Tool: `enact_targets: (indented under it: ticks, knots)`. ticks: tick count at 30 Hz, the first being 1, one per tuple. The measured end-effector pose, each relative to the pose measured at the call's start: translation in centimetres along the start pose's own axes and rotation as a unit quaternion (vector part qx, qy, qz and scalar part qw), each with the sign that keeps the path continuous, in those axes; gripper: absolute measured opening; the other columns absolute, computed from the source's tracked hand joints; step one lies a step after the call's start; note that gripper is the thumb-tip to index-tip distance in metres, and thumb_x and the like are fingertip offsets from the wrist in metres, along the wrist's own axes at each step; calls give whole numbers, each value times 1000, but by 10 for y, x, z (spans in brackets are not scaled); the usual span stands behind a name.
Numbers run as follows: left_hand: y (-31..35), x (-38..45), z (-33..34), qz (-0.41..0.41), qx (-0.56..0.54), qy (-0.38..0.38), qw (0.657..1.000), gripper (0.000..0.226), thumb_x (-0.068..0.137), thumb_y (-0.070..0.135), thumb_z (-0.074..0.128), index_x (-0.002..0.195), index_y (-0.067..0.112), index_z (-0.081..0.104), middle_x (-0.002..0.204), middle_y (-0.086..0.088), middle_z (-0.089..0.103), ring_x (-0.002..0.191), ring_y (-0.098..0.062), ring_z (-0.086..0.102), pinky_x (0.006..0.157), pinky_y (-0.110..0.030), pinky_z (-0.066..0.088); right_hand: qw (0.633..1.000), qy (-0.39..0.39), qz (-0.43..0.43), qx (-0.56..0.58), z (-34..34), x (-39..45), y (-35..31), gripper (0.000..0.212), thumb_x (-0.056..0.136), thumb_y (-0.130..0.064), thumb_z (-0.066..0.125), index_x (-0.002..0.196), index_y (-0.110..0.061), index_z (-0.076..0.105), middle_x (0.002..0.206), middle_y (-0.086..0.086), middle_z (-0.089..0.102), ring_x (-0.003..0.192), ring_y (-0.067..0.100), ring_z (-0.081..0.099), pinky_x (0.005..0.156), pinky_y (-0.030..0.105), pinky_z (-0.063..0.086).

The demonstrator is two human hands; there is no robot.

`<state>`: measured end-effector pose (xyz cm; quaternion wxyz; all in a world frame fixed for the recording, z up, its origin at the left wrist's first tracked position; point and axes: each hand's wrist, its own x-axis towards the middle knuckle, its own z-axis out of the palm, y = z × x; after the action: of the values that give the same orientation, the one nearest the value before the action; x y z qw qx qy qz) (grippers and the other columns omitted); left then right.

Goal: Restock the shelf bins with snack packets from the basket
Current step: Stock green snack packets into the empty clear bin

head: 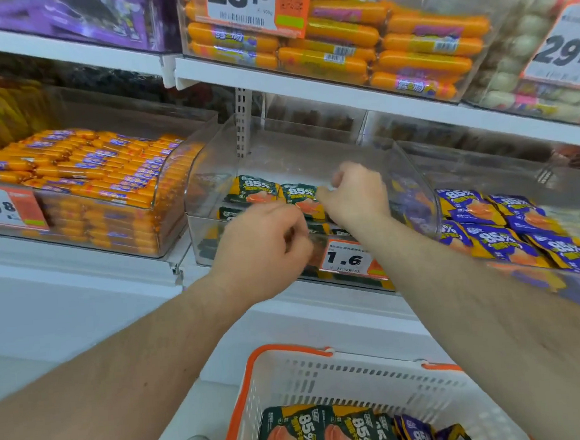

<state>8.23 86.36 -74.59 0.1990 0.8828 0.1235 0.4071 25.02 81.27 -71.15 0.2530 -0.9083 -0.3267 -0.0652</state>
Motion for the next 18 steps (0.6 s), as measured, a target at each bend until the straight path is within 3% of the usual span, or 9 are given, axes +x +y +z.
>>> enact_targets:
  ticks: [2, 3, 5, 6, 9, 12, 15, 18]
  knots:
    - [13, -12, 9, -51, -74, -144, 985, 14, 81, 21, 54, 71, 20, 64, 62, 12, 57, 59, -4, 51, 58, -27, 42, 970, 188, -142, 61, -11, -29, 7, 15, 84, -27, 60, 75, -15, 58, 70, -5, 51, 70, 18, 46, 61, 31, 35]
    - [17, -19, 16, -56, -75, -244, 965, 14, 84, 19, 56, 76, 20, 67, 69, 10, 63, 64, -6, 56, 63, -30, 47, 945, 238, -202, 101, -13, -46, 14, 15, 81, -25, 59, 71, -14, 58, 67, -7, 47, 67, 15, 44, 61, 31, 33]
    - [18, -31, 32, -42, -12, -435, 899, 16, 90, 20, 55, 91, 20, 71, 89, 9, 69, 81, -9, 59, 76, -28, 49, 920, 260, -253, 150, 0, -80, 37, 16, 77, -21, 60, 64, -12, 57, 62, -10, 42, 61, 13, 42, 58, 26, 29]
    - [16, -36, 39, -41, 24, -508, 860, 19, 92, 22, 53, 98, 21, 71, 99, 10, 68, 87, -8, 57, 81, -26, 48, 926, 245, -237, 162, 12, -96, 54, 17, 76, -19, 62, 63, -11, 56, 59, -9, 42, 59, 13, 42, 57, 26, 30]
    - [11, -48, 57, -56, 91, -615, 781, 25, 96, 28, 48, 111, 20, 67, 116, 5, 65, 101, -13, 57, 91, -31, 48, 976, 96, -116, 157, 56, -139, 116, 18, 80, -17, 64, 64, -12, 57, 56, -2, 51, 56, 16, 46, 56, 31, 40]
    - [10, -59, 71, -48, 120, -643, 755, 25, 98, 28, 44, 108, 15, 64, 119, -2, 64, 106, -21, 58, 95, -40, 48, 990, -108, 32, 86, 105, -176, 175, 20, 88, -21, 61, 69, -19, 57, 63, -2, 58, 62, 18, 55, 58, 31, 45]
    - [13, -64, 80, -30, 133, -653, 745, 29, 96, 27, 44, 114, 19, 66, 117, 0, 64, 104, -20, 59, 92, -40, 50, 958, -227, 175, 27, 147, -205, 218, 25, 88, -23, 58, 65, -16, 50, 59, -2, 50, 56, 16, 48, 57, 35, 46]
    - [13, -66, 86, -28, 134, -663, 736, 24, 96, 26, 44, 106, 21, 65, 105, 2, 63, 90, -17, 58, 78, -33, 49, 896, -303, 324, 24, 171, -226, 240, 24, 89, -28, 61, 71, -16, 51, 61, 0, 49, 53, 16, 48, 49, 26, 39]
